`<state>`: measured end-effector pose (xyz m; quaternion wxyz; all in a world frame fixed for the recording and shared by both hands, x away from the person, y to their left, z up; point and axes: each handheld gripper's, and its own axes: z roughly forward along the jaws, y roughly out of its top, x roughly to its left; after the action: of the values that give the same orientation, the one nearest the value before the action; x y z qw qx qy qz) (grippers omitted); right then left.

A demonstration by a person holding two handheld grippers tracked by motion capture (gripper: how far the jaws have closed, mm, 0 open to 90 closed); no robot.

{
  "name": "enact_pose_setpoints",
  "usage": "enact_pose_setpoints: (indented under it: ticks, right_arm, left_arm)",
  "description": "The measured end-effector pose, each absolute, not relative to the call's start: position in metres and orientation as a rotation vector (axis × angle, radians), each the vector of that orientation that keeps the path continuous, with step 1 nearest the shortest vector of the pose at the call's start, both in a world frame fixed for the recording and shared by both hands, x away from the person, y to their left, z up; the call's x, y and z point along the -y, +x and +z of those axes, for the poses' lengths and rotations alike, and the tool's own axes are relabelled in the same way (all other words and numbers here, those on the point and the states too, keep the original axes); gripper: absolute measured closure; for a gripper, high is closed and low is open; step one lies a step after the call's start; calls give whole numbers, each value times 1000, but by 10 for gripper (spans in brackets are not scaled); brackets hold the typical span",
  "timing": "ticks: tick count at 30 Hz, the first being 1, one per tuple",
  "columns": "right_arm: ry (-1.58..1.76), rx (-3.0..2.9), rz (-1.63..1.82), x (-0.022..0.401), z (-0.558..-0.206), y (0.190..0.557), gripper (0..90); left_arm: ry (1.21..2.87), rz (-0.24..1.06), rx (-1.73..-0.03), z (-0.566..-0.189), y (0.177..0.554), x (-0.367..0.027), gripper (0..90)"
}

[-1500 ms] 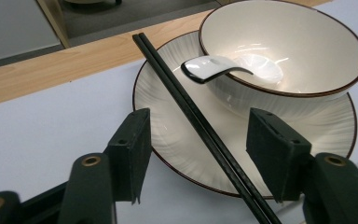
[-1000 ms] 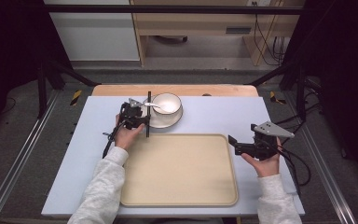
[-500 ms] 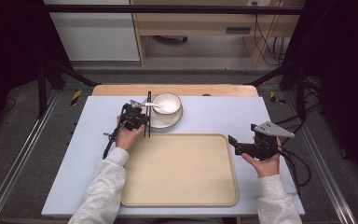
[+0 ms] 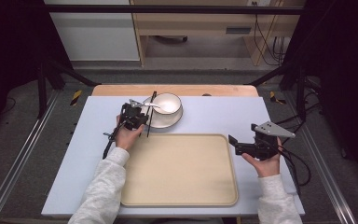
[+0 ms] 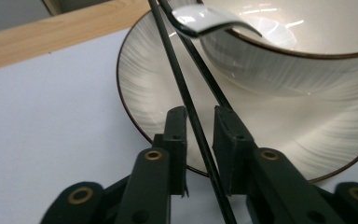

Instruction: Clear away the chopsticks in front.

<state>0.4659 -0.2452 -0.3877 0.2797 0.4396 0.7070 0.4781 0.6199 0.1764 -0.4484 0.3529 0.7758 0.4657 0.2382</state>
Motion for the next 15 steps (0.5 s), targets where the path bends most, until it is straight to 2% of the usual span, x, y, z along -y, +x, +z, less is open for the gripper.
enact_pose_setpoints:
  ticks: [7,15]
  right_arm:
    - [1179,-1901,1282,245,-388,466,39]
    - [1177,-1903,1286,245,-388,466,40]
  left_arm:
    - [2032,648,-1204,-438,626,-176,656]
    - [2038,655,-1230,-439,640,-164,677]
